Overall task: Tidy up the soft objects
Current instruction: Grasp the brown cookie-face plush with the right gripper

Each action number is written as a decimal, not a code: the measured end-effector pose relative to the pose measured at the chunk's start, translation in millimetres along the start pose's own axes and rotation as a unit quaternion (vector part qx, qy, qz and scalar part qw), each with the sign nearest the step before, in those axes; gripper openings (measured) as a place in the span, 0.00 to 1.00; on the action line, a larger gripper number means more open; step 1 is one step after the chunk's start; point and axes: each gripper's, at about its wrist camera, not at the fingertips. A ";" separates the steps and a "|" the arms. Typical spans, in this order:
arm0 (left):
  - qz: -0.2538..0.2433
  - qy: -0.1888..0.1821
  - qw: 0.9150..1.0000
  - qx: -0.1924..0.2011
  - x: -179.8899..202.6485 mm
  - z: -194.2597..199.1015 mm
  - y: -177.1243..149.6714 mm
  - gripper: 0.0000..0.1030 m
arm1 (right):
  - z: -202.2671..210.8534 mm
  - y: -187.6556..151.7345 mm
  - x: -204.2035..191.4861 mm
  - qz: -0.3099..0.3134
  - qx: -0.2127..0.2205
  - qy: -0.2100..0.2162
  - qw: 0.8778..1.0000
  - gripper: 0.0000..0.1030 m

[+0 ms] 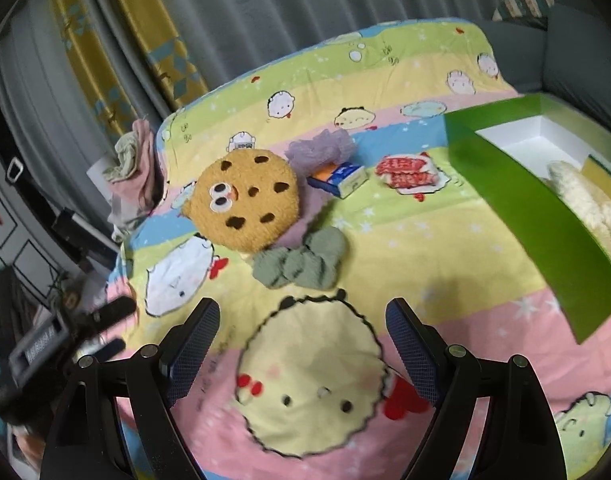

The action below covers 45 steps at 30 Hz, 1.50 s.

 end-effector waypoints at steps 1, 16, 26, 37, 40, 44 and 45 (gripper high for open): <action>0.003 0.000 1.000 -0.001 -2.5 0.6 1.0 0.99 | -5.1 5.4 -2.7 -0.007 -0.005 0.005 1.000 0.84; 0.007 0.033 0.999 -0.013 -24.0 9.0 7.3 0.99 | -116.0 77.3 -82.0 0.020 -0.056 -0.023 0.998 0.84; 0.003 0.036 0.999 -0.014 -26.7 13.4 6.7 0.99 | -137.8 70.2 -108.1 0.108 -0.027 -0.093 0.989 0.27; -0.005 0.041 0.999 -0.016 -18.0 10.1 -2.4 0.99 | -10.8 48.6 -80.7 0.070 -0.019 0.078 0.994 0.11; -0.001 0.042 0.999 -0.027 -19.2 5.2 -5.9 0.99 | 0.6 31.1 -69.5 0.040 -0.064 0.136 0.988 0.10; 0.001 0.037 0.998 -0.045 -18.9 -1.9 -12.1 0.99 | -14.5 11.1 -51.4 0.019 -0.109 0.134 0.985 0.10; -0.002 0.035 0.998 -0.053 -18.1 -3.8 -14.0 0.99 | -19.8 7.9 -45.8 0.019 -0.112 0.112 0.987 0.10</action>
Point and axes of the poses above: each gripper's, at about its wrist camera, not at the fingertips, and z roughly against the way its jaws point, x to its right, y to its top, and after that the axes turned 1 degree about -x, right-handed
